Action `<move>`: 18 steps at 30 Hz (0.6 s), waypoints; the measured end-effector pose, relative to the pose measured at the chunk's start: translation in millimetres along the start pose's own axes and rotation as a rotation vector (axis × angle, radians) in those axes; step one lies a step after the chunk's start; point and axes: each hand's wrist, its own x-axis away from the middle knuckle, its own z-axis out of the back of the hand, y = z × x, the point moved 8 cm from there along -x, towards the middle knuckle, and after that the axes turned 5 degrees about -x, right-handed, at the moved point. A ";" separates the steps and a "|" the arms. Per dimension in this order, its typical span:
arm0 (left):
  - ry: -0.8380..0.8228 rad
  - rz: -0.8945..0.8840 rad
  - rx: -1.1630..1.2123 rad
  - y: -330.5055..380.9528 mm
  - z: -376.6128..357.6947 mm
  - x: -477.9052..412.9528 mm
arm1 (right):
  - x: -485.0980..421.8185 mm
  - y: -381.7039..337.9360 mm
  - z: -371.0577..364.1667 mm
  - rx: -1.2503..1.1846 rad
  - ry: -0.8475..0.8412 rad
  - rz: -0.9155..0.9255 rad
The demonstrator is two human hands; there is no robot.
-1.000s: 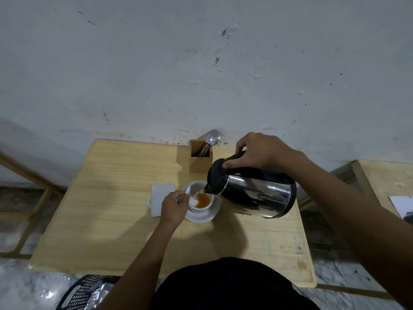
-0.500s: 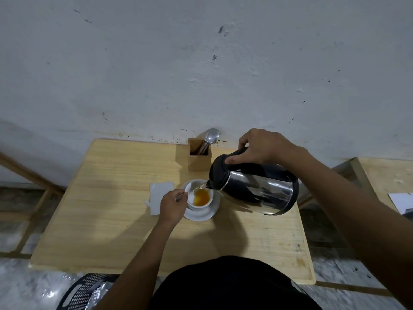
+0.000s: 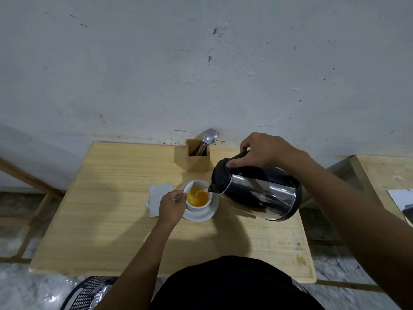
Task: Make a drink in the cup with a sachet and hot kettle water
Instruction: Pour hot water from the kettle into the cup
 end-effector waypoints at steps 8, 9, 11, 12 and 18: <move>0.000 -0.017 -0.021 2.2 0.0 -0.1 | 1.8 1.2 -0.6 -0.006 0.008 -0.001; 0.001 -0.020 -0.024 3.2 0.4 0.2 | 2.2 0.9 0.2 -0.006 0.009 -0.001; 0.002 -0.020 -0.027 4.1 0.9 0.3 | 2.9 0.7 1.1 -0.007 0.013 -0.003; 0.001 -0.017 -0.027 3.9 1.0 0.2 | 3.1 0.7 1.3 -0.008 0.014 -0.005; -0.007 -0.017 -0.041 2.1 0.7 -1.7 | 5.9 -0.8 3.1 -0.015 0.017 -0.006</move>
